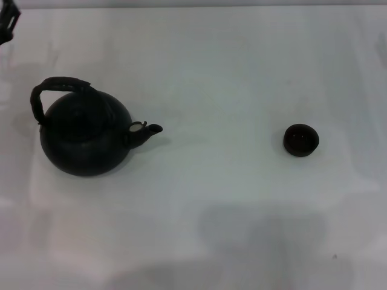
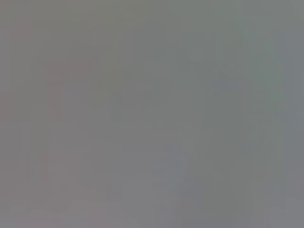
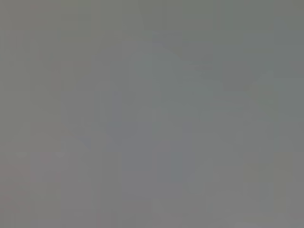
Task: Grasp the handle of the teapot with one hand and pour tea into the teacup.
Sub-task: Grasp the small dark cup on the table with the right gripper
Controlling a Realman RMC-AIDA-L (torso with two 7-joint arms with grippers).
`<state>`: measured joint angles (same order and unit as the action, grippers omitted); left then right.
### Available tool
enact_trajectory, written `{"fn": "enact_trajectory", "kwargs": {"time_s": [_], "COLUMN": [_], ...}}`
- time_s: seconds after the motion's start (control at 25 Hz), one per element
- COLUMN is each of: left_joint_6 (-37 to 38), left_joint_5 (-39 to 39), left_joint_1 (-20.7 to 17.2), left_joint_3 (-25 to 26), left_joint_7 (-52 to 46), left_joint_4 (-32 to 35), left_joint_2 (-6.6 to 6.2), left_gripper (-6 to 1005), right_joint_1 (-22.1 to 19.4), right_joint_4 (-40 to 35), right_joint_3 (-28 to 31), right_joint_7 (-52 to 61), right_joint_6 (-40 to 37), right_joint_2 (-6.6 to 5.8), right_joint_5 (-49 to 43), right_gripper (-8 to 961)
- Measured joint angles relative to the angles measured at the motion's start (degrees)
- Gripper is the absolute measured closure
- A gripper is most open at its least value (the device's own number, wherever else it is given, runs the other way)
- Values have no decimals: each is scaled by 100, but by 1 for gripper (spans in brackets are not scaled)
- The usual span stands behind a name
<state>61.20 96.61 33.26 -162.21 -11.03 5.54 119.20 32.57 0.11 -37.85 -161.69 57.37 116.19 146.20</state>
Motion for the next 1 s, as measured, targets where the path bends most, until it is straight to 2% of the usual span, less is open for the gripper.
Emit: {"fn": "enact_trajectory", "kwargs": {"time_s": [0.08, 0.44, 0.8, 1.0], "left_joint_6": [406, 794, 818, 818], "left_joint_5": [-2, -138, -655, -756], "left_joint_1": [-301, -651, -741, -720], "left_joint_3": [-3, -47, -48, -48], "left_joint_7": [-79, -232, -232, -222], "left_joint_4": [76, 93, 92, 74], "left_joint_2": [-8, -3, -15, -19], "left_gripper": [111, 111, 112, 111], "right_joint_1": [-129, -141, -141, -147], "right_joint_4": [111, 242, 392, 347], "right_joint_3": [-135, -158, -155, -162], "right_joint_7": [73, 486, 555, 1079], "right_joint_6": [346, 501, 733, 816], "right_joint_2": [0, 0, 0, -6], "right_joint_5": [-78, -131, -254, -677], "right_gripper": [124, 125, 126, 127]}}
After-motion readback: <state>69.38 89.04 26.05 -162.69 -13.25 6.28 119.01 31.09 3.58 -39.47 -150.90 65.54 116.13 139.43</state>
